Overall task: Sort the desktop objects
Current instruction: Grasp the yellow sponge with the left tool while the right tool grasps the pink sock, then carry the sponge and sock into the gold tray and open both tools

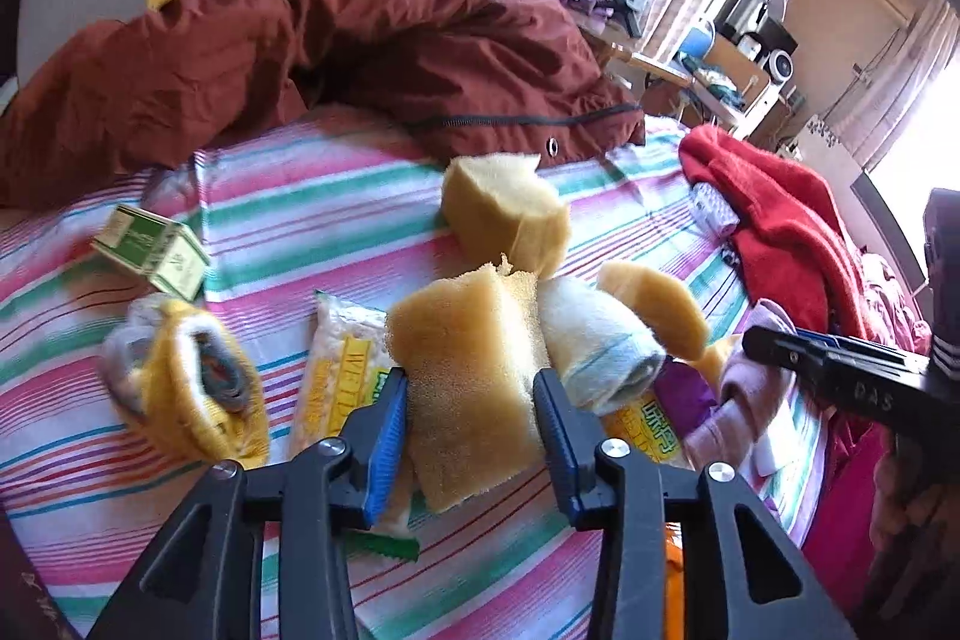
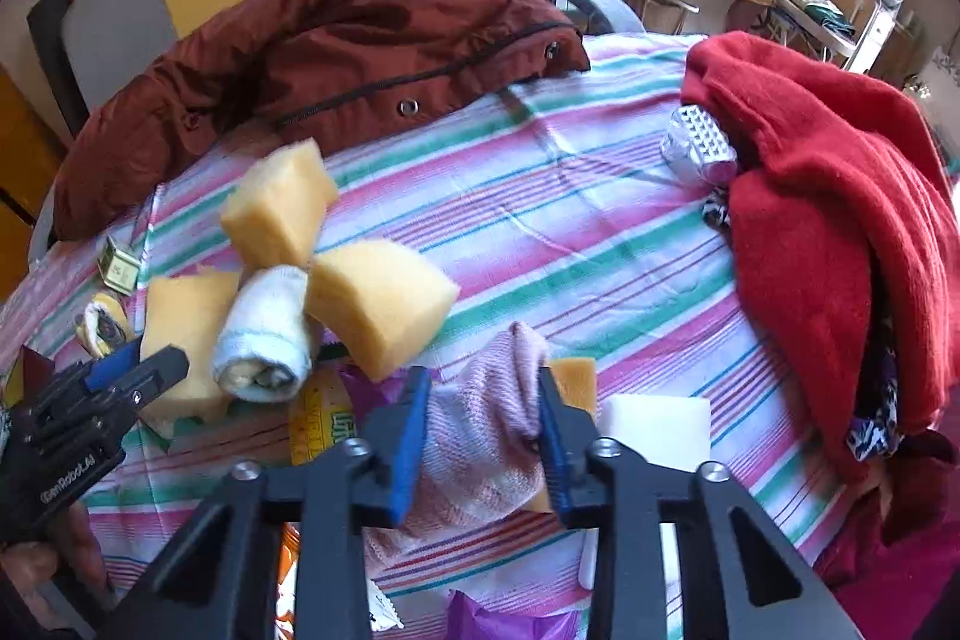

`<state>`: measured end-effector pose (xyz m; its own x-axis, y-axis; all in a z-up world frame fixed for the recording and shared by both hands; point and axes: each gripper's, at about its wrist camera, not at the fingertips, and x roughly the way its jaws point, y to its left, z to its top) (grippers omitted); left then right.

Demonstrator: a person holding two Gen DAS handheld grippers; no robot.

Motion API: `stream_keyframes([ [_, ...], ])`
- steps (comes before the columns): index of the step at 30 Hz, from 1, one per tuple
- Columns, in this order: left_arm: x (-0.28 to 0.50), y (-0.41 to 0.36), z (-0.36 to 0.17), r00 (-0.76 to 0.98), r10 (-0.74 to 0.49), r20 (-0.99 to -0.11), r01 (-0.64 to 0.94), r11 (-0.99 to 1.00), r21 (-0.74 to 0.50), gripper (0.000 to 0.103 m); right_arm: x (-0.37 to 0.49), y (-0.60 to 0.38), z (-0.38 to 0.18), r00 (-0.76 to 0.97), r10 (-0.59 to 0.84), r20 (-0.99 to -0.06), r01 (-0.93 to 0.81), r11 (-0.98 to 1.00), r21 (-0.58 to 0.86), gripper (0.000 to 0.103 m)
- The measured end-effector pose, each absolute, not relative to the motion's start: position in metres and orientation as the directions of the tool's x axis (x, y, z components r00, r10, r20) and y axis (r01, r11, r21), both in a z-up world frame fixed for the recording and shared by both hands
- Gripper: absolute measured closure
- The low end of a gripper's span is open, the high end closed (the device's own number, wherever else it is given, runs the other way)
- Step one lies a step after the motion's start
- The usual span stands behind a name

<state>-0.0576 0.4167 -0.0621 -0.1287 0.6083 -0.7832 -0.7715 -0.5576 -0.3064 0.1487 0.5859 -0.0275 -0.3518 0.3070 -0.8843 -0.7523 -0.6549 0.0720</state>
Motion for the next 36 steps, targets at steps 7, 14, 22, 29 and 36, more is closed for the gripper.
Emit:
stream_keyframes([
  [7, -0.049, 0.384, -0.037, -0.183, 0.629, -0.755, -0.764, -0.575, -0.294, 0.062, 0.152, 0.581, -0.005, -0.481, 0.349, -0.804, -0.725, -0.674, 0.141, 0.077],
  [14, -0.039, 0.331, -0.014, -0.264, 0.627, -0.733, -0.724, -0.631, -0.279, 0.062, 0.140, 0.554, 0.017, -0.617, 0.340, -0.710, -0.611, -0.776, 0.158, 0.077],
  [22, -0.037, 0.248, 0.009, -0.392, 0.577, -0.717, -0.636, -0.733, -0.242, 0.062, 0.123, 0.510, 0.032, -0.723, 0.225, -0.653, -0.445, -0.875, 0.191, 0.077],
  [29, -0.041, 0.167, 0.018, -0.502, 0.493, -0.710, -0.523, -0.827, -0.206, 0.062, 0.089, 0.431, 0.047, -0.754, 0.088, -0.651, -0.263, -0.949, 0.176, 0.077],
  [36, -0.039, 0.071, 0.015, -0.601, 0.362, -0.713, -0.359, -0.919, -0.164, 0.061, 0.039, 0.334, 0.056, -0.757, -0.095, -0.647, -0.036, -0.982, 0.186, 0.077],
])
